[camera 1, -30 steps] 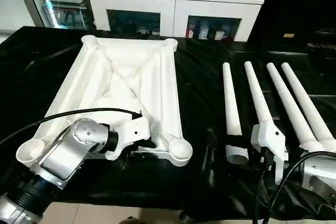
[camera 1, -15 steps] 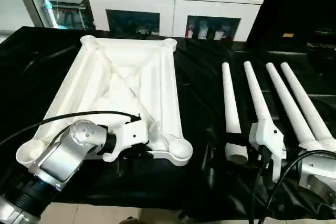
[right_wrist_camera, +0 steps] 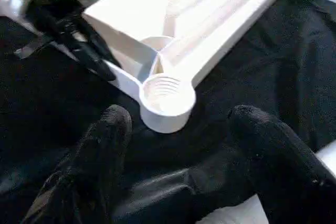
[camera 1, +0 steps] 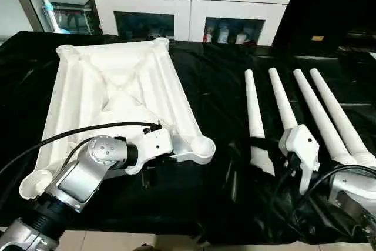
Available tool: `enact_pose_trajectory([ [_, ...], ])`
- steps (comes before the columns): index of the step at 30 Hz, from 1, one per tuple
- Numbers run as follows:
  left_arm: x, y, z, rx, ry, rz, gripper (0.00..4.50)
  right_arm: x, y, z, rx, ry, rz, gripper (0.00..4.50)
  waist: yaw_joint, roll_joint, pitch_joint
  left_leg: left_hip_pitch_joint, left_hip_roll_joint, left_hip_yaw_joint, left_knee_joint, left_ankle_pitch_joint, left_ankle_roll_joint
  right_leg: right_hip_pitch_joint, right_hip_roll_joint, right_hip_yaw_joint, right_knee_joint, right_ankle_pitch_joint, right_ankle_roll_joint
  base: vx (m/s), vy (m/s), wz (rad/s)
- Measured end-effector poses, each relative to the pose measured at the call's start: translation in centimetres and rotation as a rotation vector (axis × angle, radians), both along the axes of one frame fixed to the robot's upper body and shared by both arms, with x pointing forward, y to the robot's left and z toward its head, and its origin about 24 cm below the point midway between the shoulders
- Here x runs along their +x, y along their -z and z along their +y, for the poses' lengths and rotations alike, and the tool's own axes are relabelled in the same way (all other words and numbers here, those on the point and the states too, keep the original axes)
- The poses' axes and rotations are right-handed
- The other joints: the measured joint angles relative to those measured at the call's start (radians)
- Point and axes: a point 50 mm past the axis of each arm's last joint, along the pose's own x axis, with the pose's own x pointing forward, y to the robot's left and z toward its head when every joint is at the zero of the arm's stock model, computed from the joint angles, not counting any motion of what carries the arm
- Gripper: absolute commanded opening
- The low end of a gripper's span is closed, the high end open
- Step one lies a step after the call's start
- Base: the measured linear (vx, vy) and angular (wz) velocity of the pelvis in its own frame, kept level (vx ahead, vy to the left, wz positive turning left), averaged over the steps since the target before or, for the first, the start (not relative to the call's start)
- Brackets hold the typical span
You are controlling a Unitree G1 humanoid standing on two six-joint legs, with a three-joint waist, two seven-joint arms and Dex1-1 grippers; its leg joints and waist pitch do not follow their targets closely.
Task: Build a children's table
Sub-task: Rotate table base, then pick table leg
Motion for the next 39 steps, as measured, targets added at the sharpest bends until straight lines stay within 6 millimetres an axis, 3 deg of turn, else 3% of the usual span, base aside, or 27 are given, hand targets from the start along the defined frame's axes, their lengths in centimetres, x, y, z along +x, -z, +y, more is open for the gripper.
enact_pose_trajectory([
  [10, 0.4, 0.1, 0.2, 0.009, -0.021, -0.027, 0.06, 1.0, -0.3, -0.2, 0.022, 0.097, -0.017, 3.31, -0.001, 0.000, 0.000, 0.001, 0.000, 0.000, 0.000, 0.000, 0.000, 0.000, 0.000, 0.000, 0.001, 0.000, 0.000, 0.000, 0.000, 0.00],
  [11, 0.4, 0.1, 0.2, 0.009, -0.022, -0.028, 0.48, 1.1, -0.3, -0.2, 0.023, 0.104, -0.019, 3.31, -0.001, 0.000, 0.000, 0.001, 0.000, 0.000, 0.000, 0.000, 0.000, 0.000, 0.000, 0.000, 0.001, 0.000, 0.000, 0.000, 0.000, 0.00],
  [16, 0.7, -0.2, 1.1, -0.041, -0.139, -0.012, 0.85, 1.7, -0.9, -0.4, 0.045, 0.148, -0.031, 3.31, -0.003, -0.001, 0.001, 0.001, 0.000, 0.000, 0.000, 0.000, 0.000, -0.001, 0.000, 0.000, 0.001, 0.000, 0.000, 0.000, 0.000, 0.00],
  [19, 0.8, -1.8, 1.7, -0.063, -0.154, -0.066, 1.03, 1.8, -1.0, -0.5, 0.044, 0.159, -0.035, 3.31, 0.005, -0.002, 0.001, 0.000, 0.000, 0.000, 0.000, 0.000, 0.000, 0.000, 0.000, 0.000, 0.000, 0.000, 0.000, 0.000, 0.000, 0.00],
  [29, -1.3, -3.5, 2.0, -0.106, -0.083, -0.032, 1.91, 3.1, -1.6, -0.4, 0.064, 0.217, -0.002, 4.17, 0.007, -0.006, 0.002, 0.000, 0.000, 0.001, 0.000, 0.000, 0.000, -0.001, 0.000, 0.001, 0.000, 0.000, 0.000, 0.000, 0.000, 0.00],
  [34, -2.1, -4.5, 1.0, -0.167, -0.036, -0.032, 2.36, 5.5, -0.9, -1.9, 0.014, 0.462, 0.113, 4.50, 0.009, -0.006, 0.002, 0.000, 0.000, 0.002, 0.000, 0.000, -0.001, -0.001, 0.000, 0.001, 0.001, 0.000, -0.001, 0.000, 0.000, 0.00],
  [37, -2.2, -4.6, 0.2, -0.213, -0.029, -0.028, 2.53, 6.3, -0.8, -2.1, -0.035, 0.535, 0.199, 4.50, 0.006, -0.006, 0.002, 0.001, 0.000, 0.002, 0.000, 0.001, -0.001, -0.001, 0.000, 0.002, 0.002, 0.000, -0.001, 0.000, 0.000, 0.00],
  [39, -2.4, -5.0, -0.7, -0.256, -0.005, -0.030, 2.88, 6.5, -0.6, -2.0, -0.048, 0.558, 0.236, 4.50, 0.006, -0.007, 0.002, 0.000, 0.000, 0.002, 0.000, 0.001, -0.002, -0.001, 0.000, 0.002, 0.002, 0.000, 0.000, 0.000, 0.000, 0.00],
])
